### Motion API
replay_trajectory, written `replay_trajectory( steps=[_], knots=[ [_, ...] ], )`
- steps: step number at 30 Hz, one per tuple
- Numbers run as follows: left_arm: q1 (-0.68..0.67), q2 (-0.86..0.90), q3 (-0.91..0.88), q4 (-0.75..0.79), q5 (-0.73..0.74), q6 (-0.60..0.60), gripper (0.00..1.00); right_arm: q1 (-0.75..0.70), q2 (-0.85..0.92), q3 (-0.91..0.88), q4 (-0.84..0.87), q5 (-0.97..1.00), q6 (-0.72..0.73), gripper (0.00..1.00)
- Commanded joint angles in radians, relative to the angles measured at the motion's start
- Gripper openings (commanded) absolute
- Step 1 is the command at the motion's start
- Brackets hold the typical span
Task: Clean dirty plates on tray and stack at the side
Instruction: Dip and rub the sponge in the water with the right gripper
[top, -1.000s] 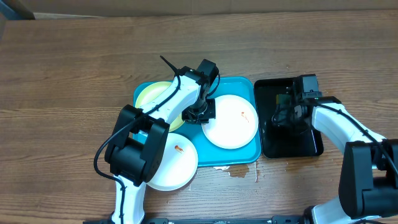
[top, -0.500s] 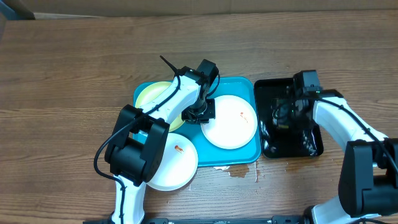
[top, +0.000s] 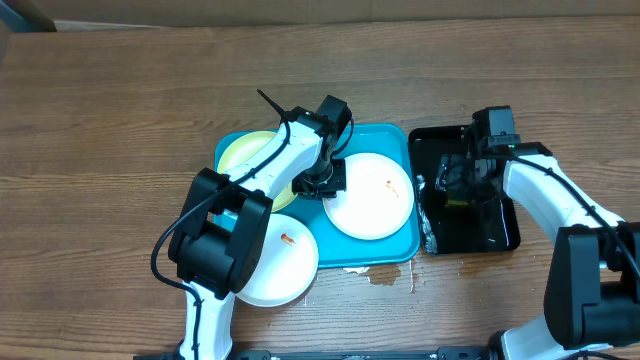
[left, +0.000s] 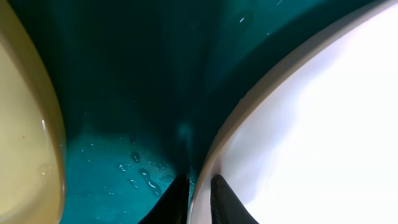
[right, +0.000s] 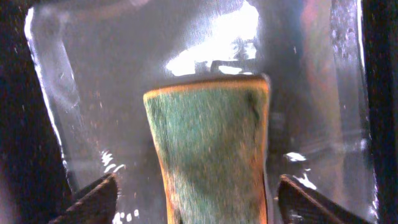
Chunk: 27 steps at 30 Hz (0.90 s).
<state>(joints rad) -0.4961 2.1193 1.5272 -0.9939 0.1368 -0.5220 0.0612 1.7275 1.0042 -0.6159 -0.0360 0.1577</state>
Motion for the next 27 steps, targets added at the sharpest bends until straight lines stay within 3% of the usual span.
replay_trajectory(
  steps=[1, 4, 5, 6, 7, 8, 9, 10, 12, 27],
  knots=[
    [-0.002, 0.013, -0.01, 0.004, -0.014, -0.005, 0.16, 0.005, 0.003, -0.056, 0.04, 0.013, -0.005, 0.61],
    [-0.002, 0.013, -0.01, 0.004, -0.014, -0.005, 0.16, 0.005, 0.003, -0.088, 0.063, 0.013, -0.005, 0.15],
    [-0.002, 0.013, -0.01, 0.004, -0.014, -0.005, 0.16, 0.005, 0.003, -0.089, 0.063, 0.013, -0.005, 0.1],
    [-0.002, 0.013, -0.01, 0.004, -0.014, -0.005, 0.17, 0.005, 0.003, -0.087, 0.069, 0.013, -0.006, 0.12],
    [-0.002, 0.013, -0.01, 0.004, -0.014, -0.005, 0.17, 0.005, 0.003, -0.085, 0.072, 0.013, -0.006, 0.27],
    [-0.002, 0.013, -0.01, 0.004, -0.014, -0.005, 0.17, 0.004, 0.003, -0.076, 0.072, 0.013, -0.006, 0.54],
    [-0.002, 0.013, -0.01, 0.004, -0.014, -0.005, 0.17, 0.004, 0.003, -0.064, 0.071, 0.013, -0.006, 0.75],
    [-0.002, 0.013, -0.01, 0.004, -0.014, -0.001, 0.18, 0.004, 0.003, -0.053, 0.068, 0.014, -0.006, 0.81],
    [-0.002, 0.013, -0.01, 0.004, -0.014, 0.002, 0.17, 0.004, 0.003, -0.032, 0.067, 0.026, -0.009, 0.84],
    [-0.002, 0.013, -0.01, 0.004, -0.014, 0.002, 0.18, 0.004, 0.024, -0.076, 0.186, 0.043, -0.005, 0.81]
  ],
)
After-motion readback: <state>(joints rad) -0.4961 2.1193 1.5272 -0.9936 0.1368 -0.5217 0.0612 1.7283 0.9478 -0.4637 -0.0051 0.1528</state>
